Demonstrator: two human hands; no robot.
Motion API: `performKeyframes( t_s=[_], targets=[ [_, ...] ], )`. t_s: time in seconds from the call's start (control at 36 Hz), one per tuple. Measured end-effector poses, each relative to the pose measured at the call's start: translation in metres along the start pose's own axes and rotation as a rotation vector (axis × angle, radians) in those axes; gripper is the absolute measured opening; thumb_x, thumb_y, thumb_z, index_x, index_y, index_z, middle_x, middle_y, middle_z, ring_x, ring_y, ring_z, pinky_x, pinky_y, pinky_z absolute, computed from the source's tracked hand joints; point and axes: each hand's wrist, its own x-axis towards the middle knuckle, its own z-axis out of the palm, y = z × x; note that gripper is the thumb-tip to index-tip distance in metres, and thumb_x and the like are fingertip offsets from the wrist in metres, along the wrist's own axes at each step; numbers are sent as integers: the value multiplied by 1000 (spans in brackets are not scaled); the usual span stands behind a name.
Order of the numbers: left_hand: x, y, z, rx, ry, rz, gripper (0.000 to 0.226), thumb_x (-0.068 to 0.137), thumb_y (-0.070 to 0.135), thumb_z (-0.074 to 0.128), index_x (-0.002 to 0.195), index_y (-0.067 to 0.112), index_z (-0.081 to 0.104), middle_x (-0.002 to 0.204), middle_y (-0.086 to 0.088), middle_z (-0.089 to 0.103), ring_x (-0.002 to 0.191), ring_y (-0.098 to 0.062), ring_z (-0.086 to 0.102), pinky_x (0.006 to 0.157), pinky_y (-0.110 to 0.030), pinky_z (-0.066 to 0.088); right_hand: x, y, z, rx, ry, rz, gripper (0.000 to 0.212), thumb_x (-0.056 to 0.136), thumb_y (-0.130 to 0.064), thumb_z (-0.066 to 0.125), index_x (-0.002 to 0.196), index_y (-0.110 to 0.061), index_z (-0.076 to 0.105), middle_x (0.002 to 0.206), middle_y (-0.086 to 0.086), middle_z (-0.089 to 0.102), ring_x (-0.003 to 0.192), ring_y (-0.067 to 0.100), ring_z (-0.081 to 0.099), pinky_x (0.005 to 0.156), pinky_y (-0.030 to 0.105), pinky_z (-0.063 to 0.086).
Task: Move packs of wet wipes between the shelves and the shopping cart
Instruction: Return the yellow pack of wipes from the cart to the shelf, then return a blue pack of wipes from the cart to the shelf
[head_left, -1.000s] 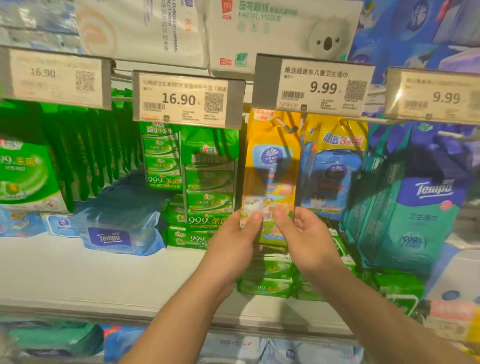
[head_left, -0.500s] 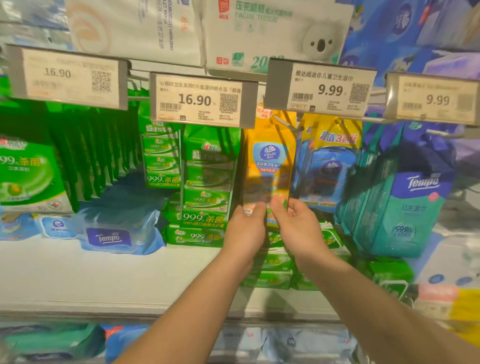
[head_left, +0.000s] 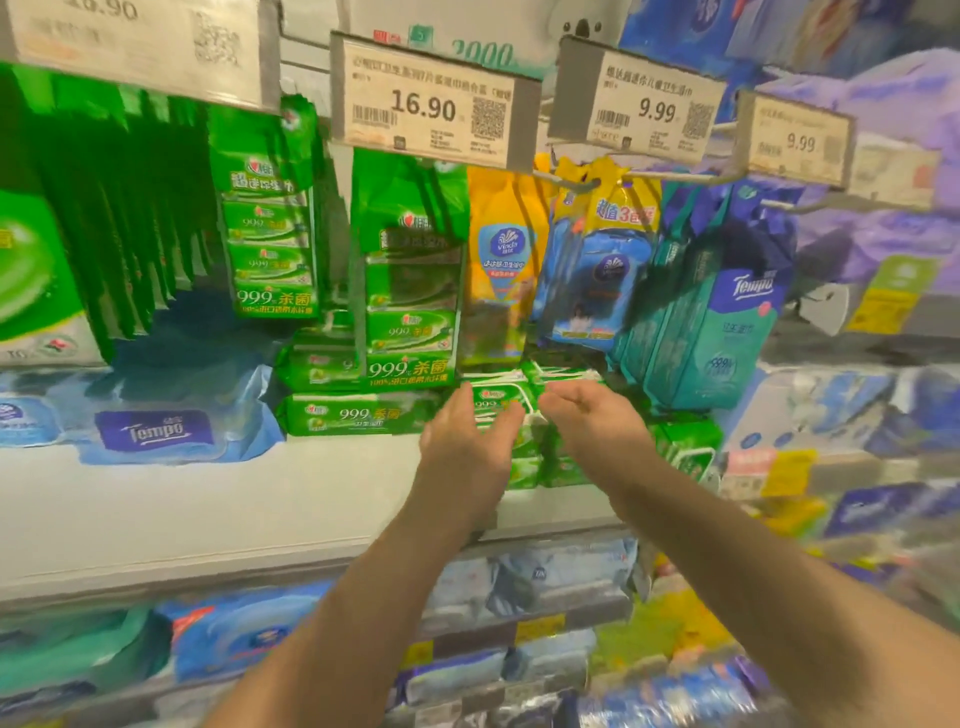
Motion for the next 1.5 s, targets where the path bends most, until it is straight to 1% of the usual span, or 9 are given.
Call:
performKeyframes(
  t_s=[0.08, 0.22, 0.39, 0.61, 0.75, 0.94, 1.28, 1.42, 1.5],
  targets=[
    [-22, 5, -9, 132, -48, 15, 56, 103, 40, 54, 149, 9, 45, 149, -12, 51, 140, -31, 44, 112, -37, 34, -24, -5, -13, -108, -14, 1, 32, 94, -36, 63, 115, -12, 69, 95, 4, 72, 83, 19, 66, 74, 30, 52],
    [-56, 11, -24, 391, -149, 31, 72, 101, 52, 52, 161, 18, 29, 168, -5, 28, 154, -24, 24, 122, -35, 21, -55, -10, -41, -382, -140, -19, 49, 94, -49, 58, 137, -25, 55, 134, -1, 62, 106, 14, 57, 87, 28, 41],
    [-112, 18, -37, 564, -81, 82, 102, 80, 84, 43, 163, 27, 26, 169, 4, 27, 154, -17, 25, 124, -40, 27, -108, 1, -77, -581, -165, -140, 60, 97, -49, 55, 148, -20, 45, 148, 3, 52, 130, 24, 53, 99, 30, 41],
    [-214, 28, -53, 792, 13, 27, 96, 87, 82, 45, 163, 31, 20, 170, 9, 19, 156, -17, 16, 125, -44, 24, -170, 35, -106, -713, -287, -238, 71, 96, -60, 48, 154, -22, 34, 160, 3, 36, 144, 29, 37, 117, 44, 34],
    [-277, 26, -90, 828, 79, -90, 94, 87, 80, 48, 163, 31, 21, 170, 8, 21, 156, -19, 18, 124, -48, 27, -203, 21, -101, -725, -345, -312, 72, 98, -56, 48, 155, -14, 33, 157, 8, 41, 139, 27, 44, 109, 33, 38],
    [-344, 23, -161, 864, 222, -203, 104, 73, 87, 43, 159, 31, 31, 165, 6, 35, 150, -23, 33, 117, -49, 36, -256, -26, -47, -661, -456, -443, 74, 98, -58, 47, 156, -15, 30, 161, 6, 33, 143, 25, 38, 111, 34, 35],
    [-471, -4, -322, 790, 413, -362, 86, 83, 76, 59, 155, 34, 38, 159, 8, 44, 141, -21, 45, 113, -45, 42, -372, -153, 93, -639, -554, -687, 48, 96, -51, 55, 130, -17, 57, 134, 10, 61, 116, 29, 57, 91, 34, 45],
    [-533, -22, -397, 730, 513, -459, 73, 85, 70, 64, 148, 36, 47, 146, 8, 57, 133, -19, 52, 98, -34, 43, -435, -213, 164, -627, -630, -771, 53, 97, -48, 56, 135, -11, 53, 139, 12, 58, 122, 30, 56, 96, 35, 44],
    [-565, -45, -444, 737, 561, -524, 71, 86, 70, 62, 145, 34, 46, 151, 3, 51, 135, -23, 49, 104, -39, 43, -471, -242, 210, -611, -679, -846, 66, 97, -53, 53, 150, -14, 42, 153, 7, 47, 137, 26, 47, 107, 30, 37]
  ],
)
